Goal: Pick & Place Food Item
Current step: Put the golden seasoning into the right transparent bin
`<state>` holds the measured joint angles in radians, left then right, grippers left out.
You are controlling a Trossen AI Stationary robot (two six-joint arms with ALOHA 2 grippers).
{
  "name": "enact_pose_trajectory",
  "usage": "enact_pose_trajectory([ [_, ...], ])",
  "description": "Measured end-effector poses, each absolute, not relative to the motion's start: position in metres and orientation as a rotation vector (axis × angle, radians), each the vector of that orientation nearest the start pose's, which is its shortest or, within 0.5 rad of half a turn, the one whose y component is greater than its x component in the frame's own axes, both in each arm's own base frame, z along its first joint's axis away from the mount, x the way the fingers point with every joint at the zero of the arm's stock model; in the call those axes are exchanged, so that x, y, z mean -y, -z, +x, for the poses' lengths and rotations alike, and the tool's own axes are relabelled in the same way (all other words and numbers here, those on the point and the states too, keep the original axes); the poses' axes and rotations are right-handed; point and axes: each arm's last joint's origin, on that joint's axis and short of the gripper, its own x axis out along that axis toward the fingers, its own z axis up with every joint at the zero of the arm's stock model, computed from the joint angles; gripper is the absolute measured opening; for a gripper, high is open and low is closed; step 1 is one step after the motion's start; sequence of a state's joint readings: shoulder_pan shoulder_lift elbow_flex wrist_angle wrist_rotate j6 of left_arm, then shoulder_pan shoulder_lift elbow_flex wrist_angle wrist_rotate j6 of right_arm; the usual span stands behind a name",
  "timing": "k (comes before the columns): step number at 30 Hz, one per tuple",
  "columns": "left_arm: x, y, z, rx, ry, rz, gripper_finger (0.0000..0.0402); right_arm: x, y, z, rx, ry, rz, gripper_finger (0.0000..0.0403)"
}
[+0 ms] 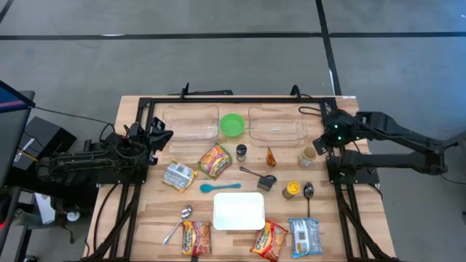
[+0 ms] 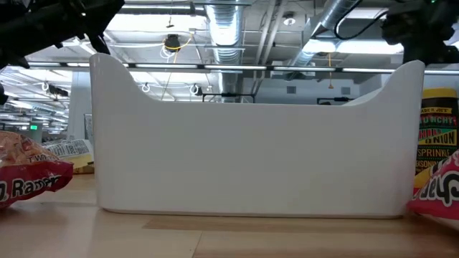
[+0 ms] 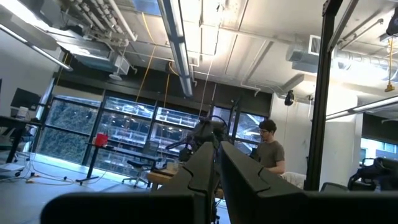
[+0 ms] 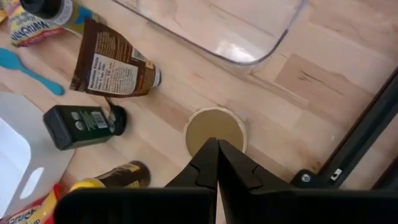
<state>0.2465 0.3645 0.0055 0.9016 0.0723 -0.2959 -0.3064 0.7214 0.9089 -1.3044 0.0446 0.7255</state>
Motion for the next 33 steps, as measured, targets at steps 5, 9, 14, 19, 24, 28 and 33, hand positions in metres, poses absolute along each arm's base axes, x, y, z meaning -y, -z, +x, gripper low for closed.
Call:
enact_pose_trajectory([
  [5, -0.024, -0.218, 0.104, 0.556, -0.089, -0.202, 0.0021, 0.022, -0.296, 0.091, -0.945, 0.718, 0.793, 0.0],
  [9, -0.024, -0.217, 0.104, 0.555, -0.089, -0.202, 0.0021, 0.017, -0.294, 0.096, -0.96, 0.721, 0.779, 0.0],
  [14, -0.024, -0.217, 0.104, 0.555, -0.089, -0.203, 0.0021, 0.01, -0.289, 0.109, -1.01, 0.738, 0.734, 0.0],
  [19, -0.024, -0.217, 0.104, 0.554, -0.089, -0.203, 0.0021, 0.005, -0.281, 0.125, -1.103, 0.732, 0.675, 0.0],
  [24, -0.024, -0.217, 0.104, 0.553, -0.089, -0.203, 0.0021, 0.002, -0.271, 0.14, -1.204, 0.71, 0.583, 0.0],
  [28, -0.024, -0.217, 0.104, 0.553, -0.089, -0.203, 0.0021, 0.004, -0.266, 0.146, -1.255, 0.698, 0.534, 0.0],
  [33, -0.024, -0.217, 0.104, 0.553, -0.09, -0.202, 0.0021, 0.006, -0.264, 0.149, -1.316, 0.621, 0.421, 0.0],
])
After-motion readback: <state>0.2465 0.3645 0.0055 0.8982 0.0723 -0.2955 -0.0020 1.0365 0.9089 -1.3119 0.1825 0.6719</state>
